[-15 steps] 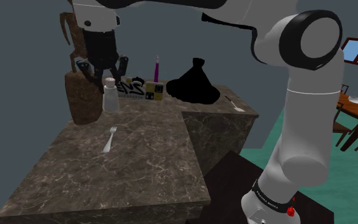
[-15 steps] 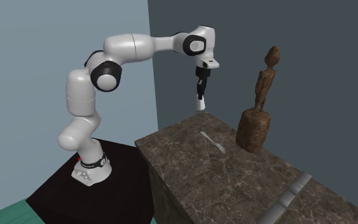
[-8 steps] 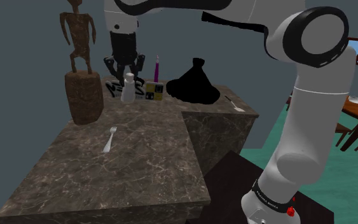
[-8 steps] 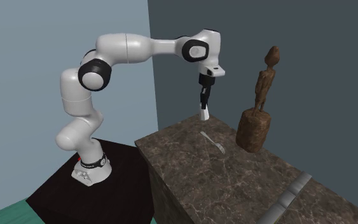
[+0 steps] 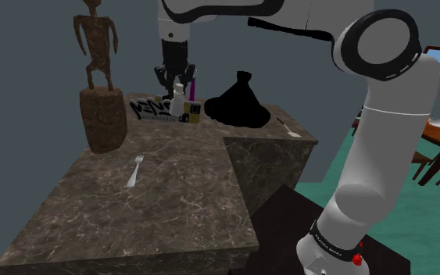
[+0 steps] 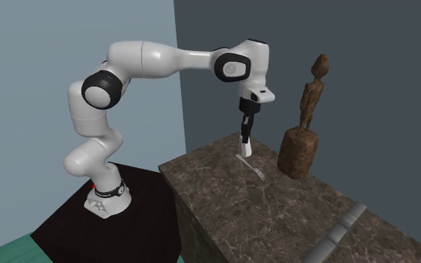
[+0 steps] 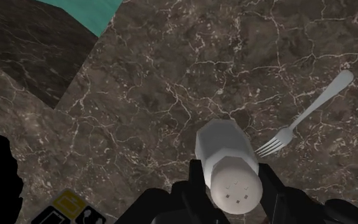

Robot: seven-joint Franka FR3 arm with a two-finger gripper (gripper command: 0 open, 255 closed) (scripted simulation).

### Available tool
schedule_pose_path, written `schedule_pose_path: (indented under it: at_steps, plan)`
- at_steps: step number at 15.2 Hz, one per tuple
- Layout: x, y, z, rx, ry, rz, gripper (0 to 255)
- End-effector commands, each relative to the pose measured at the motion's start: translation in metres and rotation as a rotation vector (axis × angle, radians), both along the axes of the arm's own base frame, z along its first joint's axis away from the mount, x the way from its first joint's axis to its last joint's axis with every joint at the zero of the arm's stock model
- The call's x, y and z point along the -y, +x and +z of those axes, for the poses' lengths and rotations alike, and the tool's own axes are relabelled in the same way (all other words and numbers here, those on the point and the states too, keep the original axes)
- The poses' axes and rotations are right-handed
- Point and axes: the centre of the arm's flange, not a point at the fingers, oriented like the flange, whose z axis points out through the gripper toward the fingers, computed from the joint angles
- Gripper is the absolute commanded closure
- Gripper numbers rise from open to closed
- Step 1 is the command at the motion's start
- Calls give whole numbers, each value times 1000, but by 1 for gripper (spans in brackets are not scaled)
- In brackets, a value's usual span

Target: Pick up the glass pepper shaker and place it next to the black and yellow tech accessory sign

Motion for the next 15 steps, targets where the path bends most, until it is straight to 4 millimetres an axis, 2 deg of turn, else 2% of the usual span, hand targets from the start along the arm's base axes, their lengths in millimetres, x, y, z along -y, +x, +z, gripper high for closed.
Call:
schedule_pose_path:
  at_steps: [1, 15]
  plan:
    - [26, 9, 1, 1, 0, 2, 255]
    - [199, 73, 1, 1, 0, 2, 255]
